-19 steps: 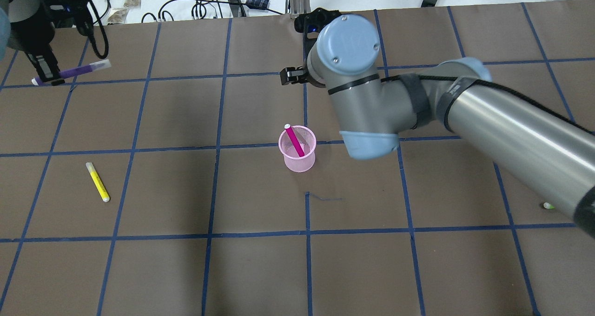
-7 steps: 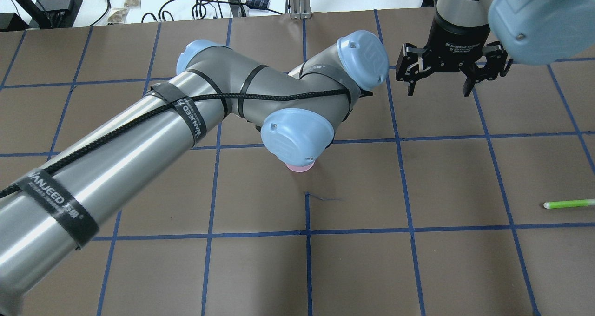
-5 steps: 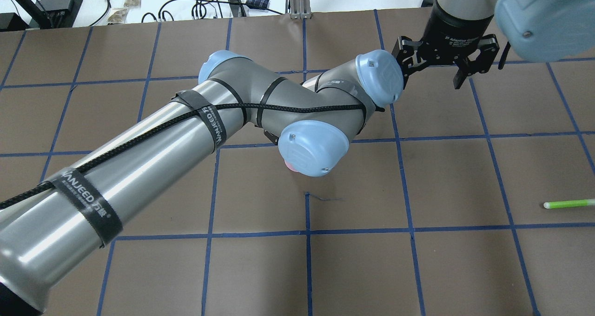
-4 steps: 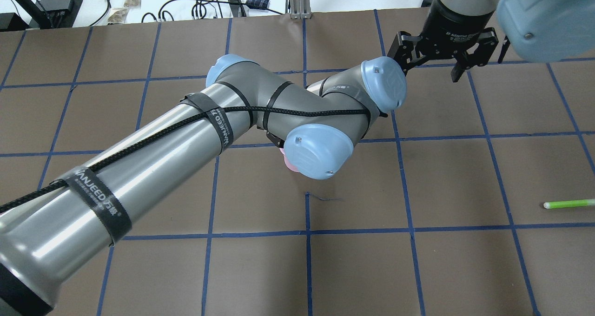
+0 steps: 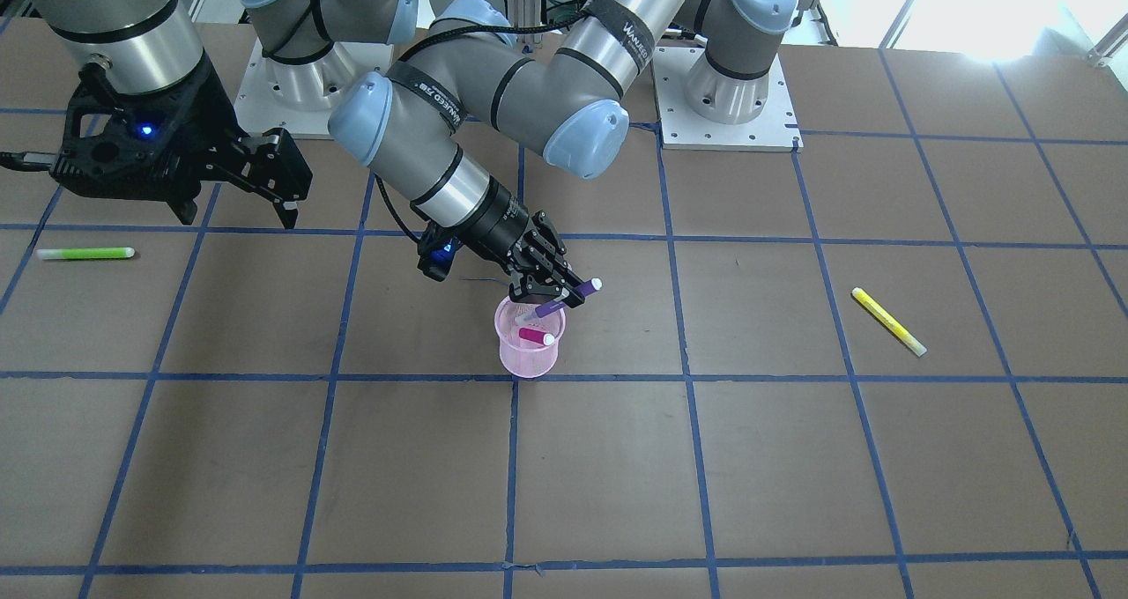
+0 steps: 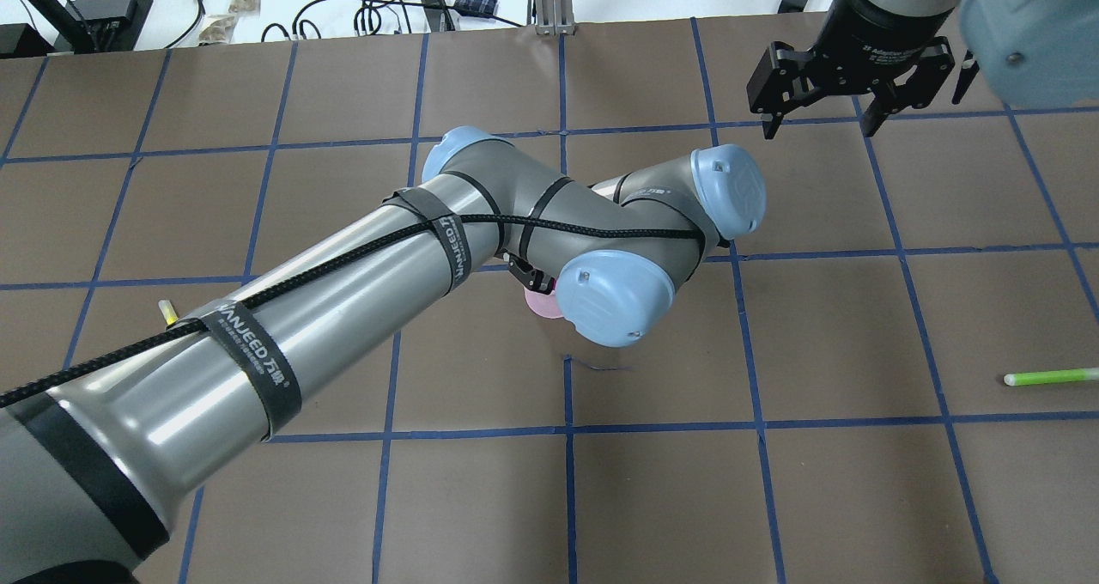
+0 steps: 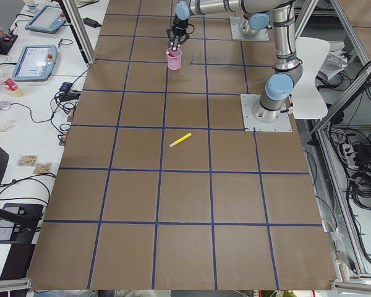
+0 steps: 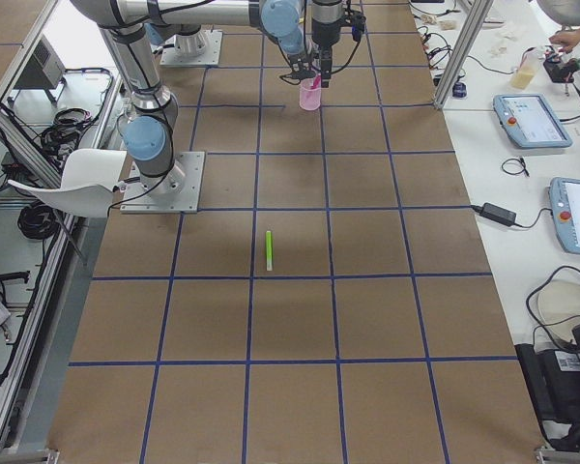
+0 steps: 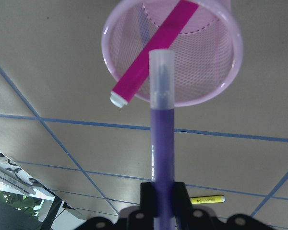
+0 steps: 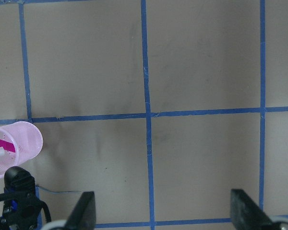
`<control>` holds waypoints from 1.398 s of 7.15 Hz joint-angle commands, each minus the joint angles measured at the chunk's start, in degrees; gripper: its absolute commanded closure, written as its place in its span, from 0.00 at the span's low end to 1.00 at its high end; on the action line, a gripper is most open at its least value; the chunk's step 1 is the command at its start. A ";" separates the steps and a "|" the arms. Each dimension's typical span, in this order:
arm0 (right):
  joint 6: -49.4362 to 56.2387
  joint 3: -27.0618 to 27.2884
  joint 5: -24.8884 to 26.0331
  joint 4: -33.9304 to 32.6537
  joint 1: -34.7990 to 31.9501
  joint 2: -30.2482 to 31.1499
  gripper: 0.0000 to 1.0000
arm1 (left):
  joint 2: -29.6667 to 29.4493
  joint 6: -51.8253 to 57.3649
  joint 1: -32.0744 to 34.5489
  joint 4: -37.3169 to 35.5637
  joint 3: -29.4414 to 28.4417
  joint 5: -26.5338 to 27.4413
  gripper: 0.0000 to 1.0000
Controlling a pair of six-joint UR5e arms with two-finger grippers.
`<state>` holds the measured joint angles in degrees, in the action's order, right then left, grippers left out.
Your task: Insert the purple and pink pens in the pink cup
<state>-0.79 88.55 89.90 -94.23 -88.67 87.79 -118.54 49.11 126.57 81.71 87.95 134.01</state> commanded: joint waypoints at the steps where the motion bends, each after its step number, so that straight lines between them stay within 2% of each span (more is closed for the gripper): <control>1: 0.69 0.05 0.36 -0.07 1.12 -0.07 0.00 | -1.51 -0.16 0.34 -0.32 -0.50 0.02 0.91; 2: 0.44 0.05 0.54 0.01 1.04 0.01 0.00 | -1.95 -0.25 0.34 -0.32 -0.59 0.11 0.13; 3: 0.26 0.13 0.54 0.01 1.04 0.01 0.00 | -1.87 -0.25 0.34 -0.23 -0.85 0.02 0.00; 5: 0.00 0.14 0.45 0.10 0.95 0.01 0.00 | 1.10 -0.42 0.34 0.29 -1.12 -0.07 0.00; 7: 0.08 0.14 0.45 0.02 0.95 0.01 0.00 | 6.89 -0.51 -2.62 0.47 0.01 -1.21 0.00; 10: 0.09 -0.13 0.54 0.19 0.78 0.19 0.00 | 15.59 1.60 -14.12 -0.32 -1.03 -9.89 0.00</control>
<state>-0.59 88.57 90.37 -94.13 -87.77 87.87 -106.49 50.31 116.79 81.80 87.22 127.34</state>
